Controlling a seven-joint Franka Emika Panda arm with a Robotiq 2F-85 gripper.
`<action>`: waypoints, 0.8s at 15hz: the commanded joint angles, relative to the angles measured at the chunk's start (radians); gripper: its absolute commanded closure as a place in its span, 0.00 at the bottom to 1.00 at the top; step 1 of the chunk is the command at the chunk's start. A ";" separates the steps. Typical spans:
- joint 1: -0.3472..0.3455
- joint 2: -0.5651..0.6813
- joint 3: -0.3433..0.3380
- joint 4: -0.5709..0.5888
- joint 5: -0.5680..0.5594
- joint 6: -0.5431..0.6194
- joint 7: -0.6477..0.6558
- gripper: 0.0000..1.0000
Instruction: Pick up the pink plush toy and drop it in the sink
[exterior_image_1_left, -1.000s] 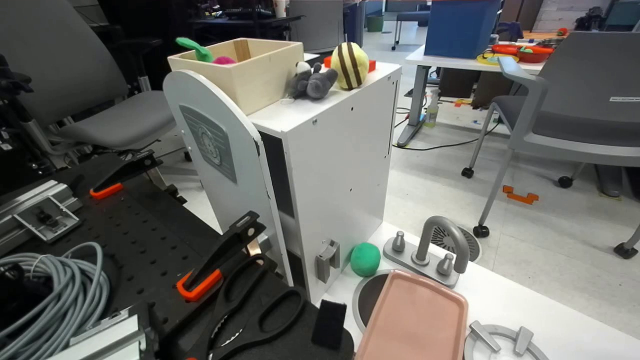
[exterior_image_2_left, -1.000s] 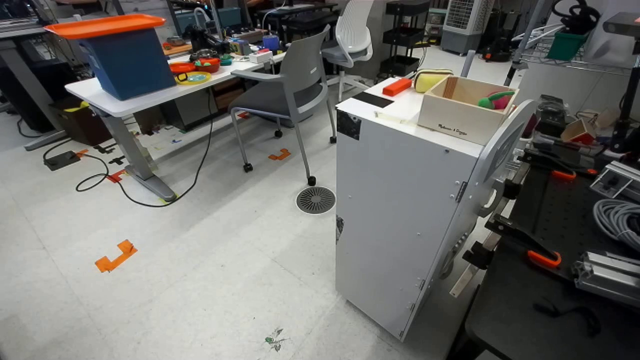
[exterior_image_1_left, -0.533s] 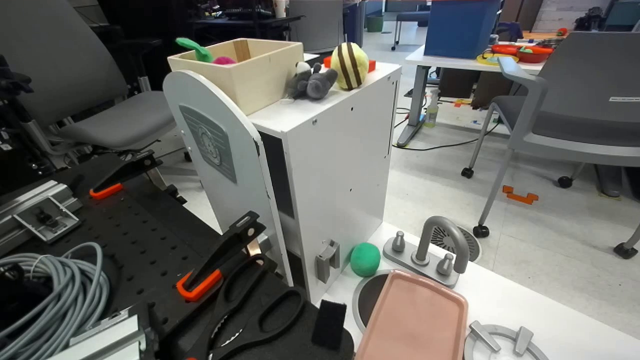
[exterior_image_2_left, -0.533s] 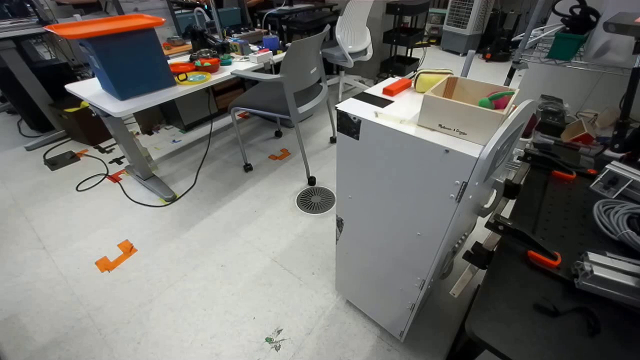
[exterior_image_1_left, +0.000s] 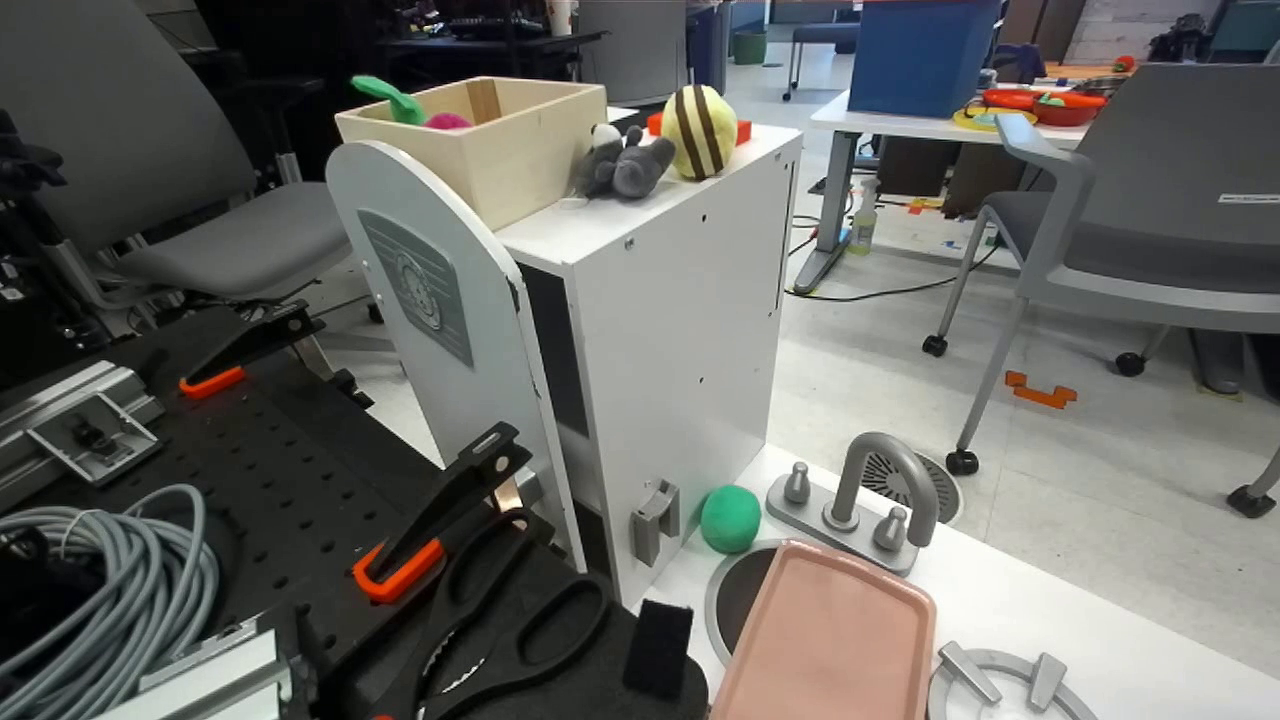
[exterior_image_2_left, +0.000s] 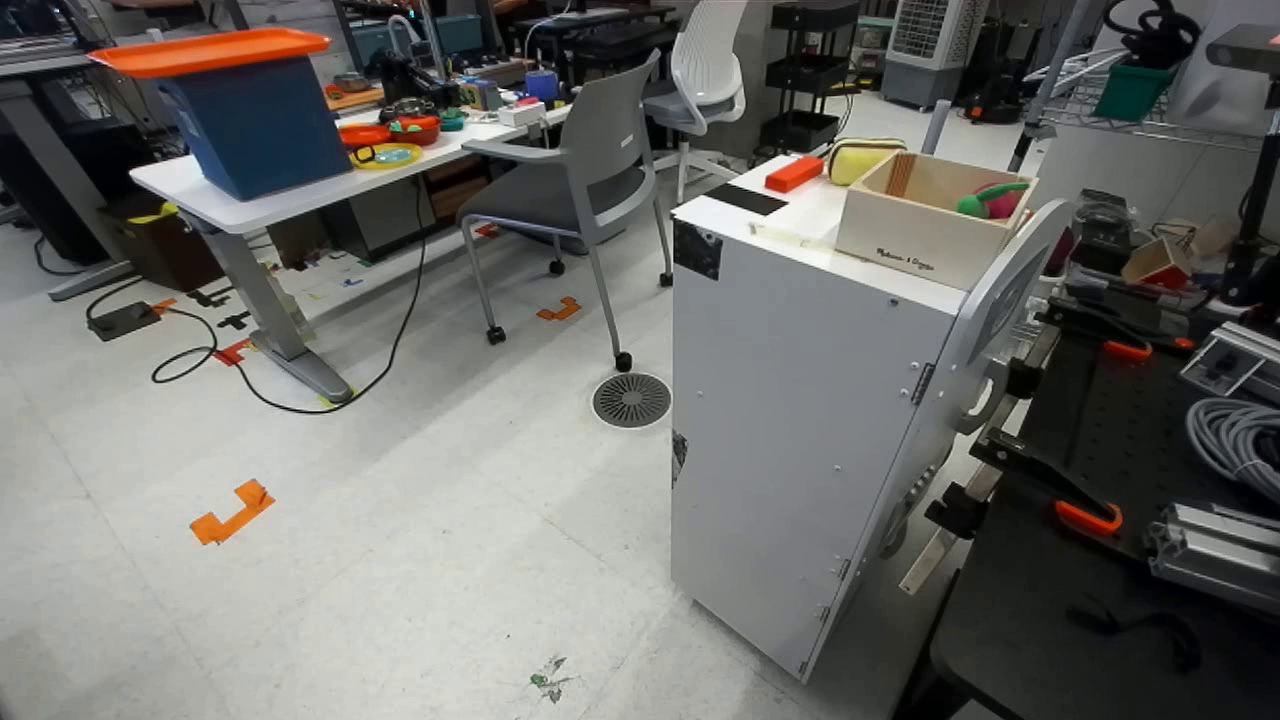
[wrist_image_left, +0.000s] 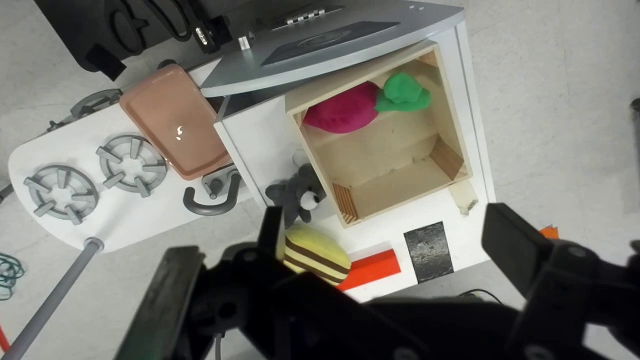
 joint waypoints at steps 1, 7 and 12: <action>0.012 0.069 -0.006 0.034 -0.014 0.002 -0.002 0.00; 0.063 0.124 -0.007 0.035 -0.010 0.010 -0.109 0.00; 0.092 0.155 -0.014 0.036 -0.011 0.012 -0.182 0.00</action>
